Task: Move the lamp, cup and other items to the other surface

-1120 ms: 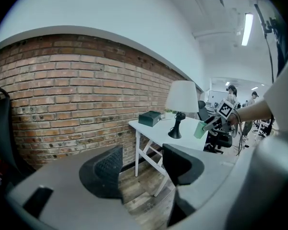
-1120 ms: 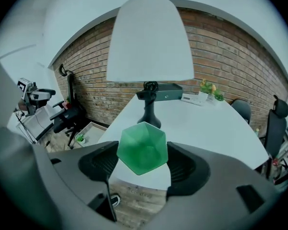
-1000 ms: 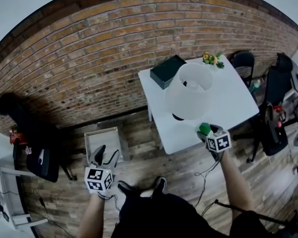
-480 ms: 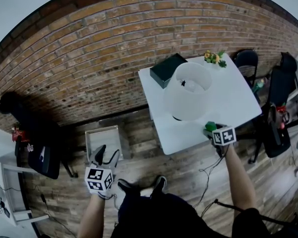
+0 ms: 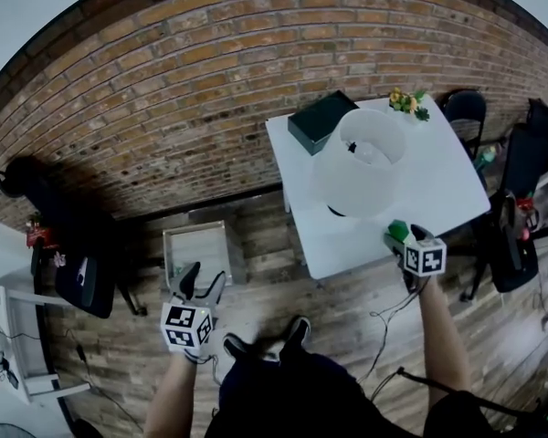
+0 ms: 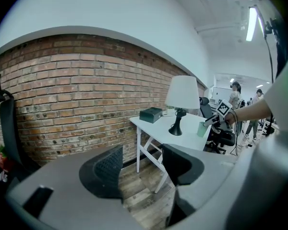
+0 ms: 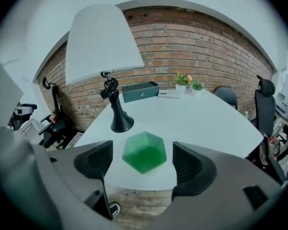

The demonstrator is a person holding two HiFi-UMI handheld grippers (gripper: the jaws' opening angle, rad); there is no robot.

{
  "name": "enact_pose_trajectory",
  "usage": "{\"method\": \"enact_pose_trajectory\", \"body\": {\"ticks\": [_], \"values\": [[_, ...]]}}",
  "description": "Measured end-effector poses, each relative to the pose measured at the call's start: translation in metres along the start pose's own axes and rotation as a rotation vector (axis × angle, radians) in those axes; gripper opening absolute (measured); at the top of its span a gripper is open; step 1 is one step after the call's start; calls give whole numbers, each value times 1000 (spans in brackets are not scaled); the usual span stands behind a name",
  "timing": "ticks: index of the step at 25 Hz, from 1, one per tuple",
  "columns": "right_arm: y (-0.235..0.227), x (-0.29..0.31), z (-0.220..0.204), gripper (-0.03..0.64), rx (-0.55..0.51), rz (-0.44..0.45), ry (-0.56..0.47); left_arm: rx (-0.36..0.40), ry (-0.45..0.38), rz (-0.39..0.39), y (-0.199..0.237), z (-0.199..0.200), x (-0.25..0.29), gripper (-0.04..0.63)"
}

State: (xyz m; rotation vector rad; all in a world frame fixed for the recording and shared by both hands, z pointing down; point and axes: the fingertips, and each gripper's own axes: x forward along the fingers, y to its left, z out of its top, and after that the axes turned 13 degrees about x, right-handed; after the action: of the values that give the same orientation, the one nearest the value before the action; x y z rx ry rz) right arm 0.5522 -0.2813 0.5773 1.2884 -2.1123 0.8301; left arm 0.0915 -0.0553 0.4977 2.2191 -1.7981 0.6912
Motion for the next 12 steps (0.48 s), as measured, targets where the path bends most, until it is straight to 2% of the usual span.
{"method": "enact_pose_trajectory", "body": {"ticks": [3,7,9,12], "values": [[13,-25,16,364,0,-22,-143,-16,-10,-1,9,-5,-4,255],[47,-54,24,323,-68,-53,-306,-60,-30,5,28,-21,-22,255],[78,-65,28,311,-106,-51,-357,-68,-32,14,41,-33,-36,255],[135,-70,25,304,-151,-16,-381,-86,-29,38,64,-58,-65,254]]}}
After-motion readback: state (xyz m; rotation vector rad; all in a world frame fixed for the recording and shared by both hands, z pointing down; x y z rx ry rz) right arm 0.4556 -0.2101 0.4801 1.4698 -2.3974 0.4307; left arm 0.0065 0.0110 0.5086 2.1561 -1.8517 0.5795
